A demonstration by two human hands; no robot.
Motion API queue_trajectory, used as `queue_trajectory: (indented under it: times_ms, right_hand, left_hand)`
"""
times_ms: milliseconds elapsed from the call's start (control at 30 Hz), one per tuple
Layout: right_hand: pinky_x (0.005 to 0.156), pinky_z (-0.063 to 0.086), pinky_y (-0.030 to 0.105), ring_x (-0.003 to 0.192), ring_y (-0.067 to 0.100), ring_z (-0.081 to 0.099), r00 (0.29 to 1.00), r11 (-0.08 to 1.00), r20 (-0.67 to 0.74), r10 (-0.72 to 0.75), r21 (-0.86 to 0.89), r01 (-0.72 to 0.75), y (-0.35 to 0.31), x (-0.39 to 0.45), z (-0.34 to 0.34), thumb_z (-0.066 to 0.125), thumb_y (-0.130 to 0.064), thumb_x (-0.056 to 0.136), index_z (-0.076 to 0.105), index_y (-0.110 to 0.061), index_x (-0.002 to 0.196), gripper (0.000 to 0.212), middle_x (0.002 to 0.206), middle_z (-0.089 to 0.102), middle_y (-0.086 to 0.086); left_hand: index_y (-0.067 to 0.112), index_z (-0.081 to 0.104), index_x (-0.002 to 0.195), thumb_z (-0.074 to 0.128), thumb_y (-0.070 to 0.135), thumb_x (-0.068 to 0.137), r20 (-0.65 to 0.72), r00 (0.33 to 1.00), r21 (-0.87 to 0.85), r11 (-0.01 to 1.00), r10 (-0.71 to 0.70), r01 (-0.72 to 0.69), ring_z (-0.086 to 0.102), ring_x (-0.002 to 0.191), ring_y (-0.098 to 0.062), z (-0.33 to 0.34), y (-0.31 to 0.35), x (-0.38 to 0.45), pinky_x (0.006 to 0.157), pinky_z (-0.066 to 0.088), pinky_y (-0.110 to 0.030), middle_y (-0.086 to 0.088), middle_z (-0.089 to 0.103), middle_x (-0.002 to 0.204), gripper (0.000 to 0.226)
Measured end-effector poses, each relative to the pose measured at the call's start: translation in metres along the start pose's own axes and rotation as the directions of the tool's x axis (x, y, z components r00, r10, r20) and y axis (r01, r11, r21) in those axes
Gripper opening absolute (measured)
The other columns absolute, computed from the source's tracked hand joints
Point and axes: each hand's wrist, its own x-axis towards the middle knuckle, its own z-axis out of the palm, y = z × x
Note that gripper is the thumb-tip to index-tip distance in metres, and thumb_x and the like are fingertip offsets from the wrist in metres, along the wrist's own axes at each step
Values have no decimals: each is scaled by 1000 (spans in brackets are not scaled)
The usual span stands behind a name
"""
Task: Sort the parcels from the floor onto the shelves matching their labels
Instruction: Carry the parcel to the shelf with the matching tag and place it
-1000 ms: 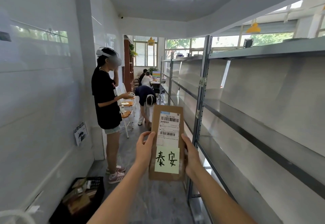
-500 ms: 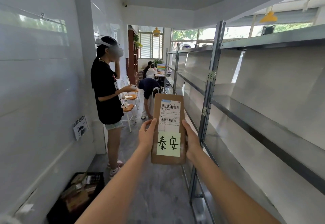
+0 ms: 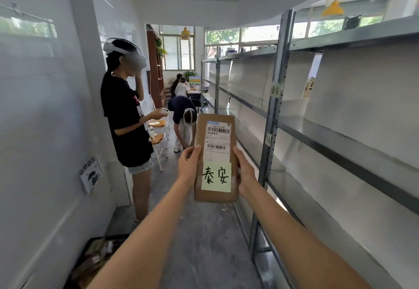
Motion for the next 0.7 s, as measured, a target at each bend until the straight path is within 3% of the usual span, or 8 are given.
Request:
queue_trajectory:
  times_ms: [100, 200, 333, 433, 567, 700]
  right_hand:
    - [81, 59, 38, 88, 25, 70, 999, 1000, -39, -20, 3, 21, 5, 18, 20, 69, -43, 94, 73, -17, 103, 28, 94, 75, 8]
    - [92, 58, 43, 102, 29, 69, 997, 1000, -75, -17, 0, 17, 11, 37, 39, 71, -46, 91, 71, -19, 102, 29, 104, 75, 10]
    - [77, 59, 36, 99, 28, 69, 993, 1000, -114, -10, 10, 12, 20, 63, 56, 70, -46, 92, 71, -17, 106, 32, 109, 75, 12]
    - [71, 58, 34, 94, 27, 71, 989, 1000, -144, -21, 14, 24, 24, 86, 64, 71, -46, 91, 72, -16, 111, 36, 104, 76, 10]
    - [92, 60, 45, 106, 32, 71, 985, 1000, -172, -1, 22, 5, 27, 127, 66, 76, -50, 85, 72, -17, 119, 48, 112, 77, 12]
    - [98, 58, 48, 107, 32, 72, 984, 1000, -177, -7, 0, 7, 22, 172, 62, 78, -52, 83, 74, -14, 113, 48, 109, 77, 11]
  left_hand:
    - [22, 61, 112, 62, 50, 88, 38, 999, 39, 999, -10, 8, 68, 100, -25, -11, -3, 32, 93, 55, -47, -7, 70, 111, 37]
    - [26, 62, 106, 64, 54, 83, 63, 998, 22, 1000, -23, 22, 69, 99, -25, -22, -7, 63, 93, 55, -49, -6, 71, 109, 36]
    - [19, 64, 115, 64, 58, 77, 95, 994, 11, 999, -48, 47, 69, 98, -26, -30, -17, 100, 92, 55, -49, -6, 72, 107, 54]
    - [24, 64, 111, 64, 56, 81, 103, 993, 5, 999, -51, 51, 69, 98, -25, -30, -23, 124, 92, 55, -48, -5, 72, 107, 44]
    - [25, 58, 110, 61, 48, 90, 125, 991, 10, 999, -46, 45, 66, 102, -24, -18, -31, 161, 94, 54, -43, -4, 68, 109, 31]
    - [20, 58, 113, 59, 46, 92, 141, 989, -2, 999, -37, 38, 65, 102, -24, -1, -39, 194, 90, 54, -37, -7, 69, 112, 33]
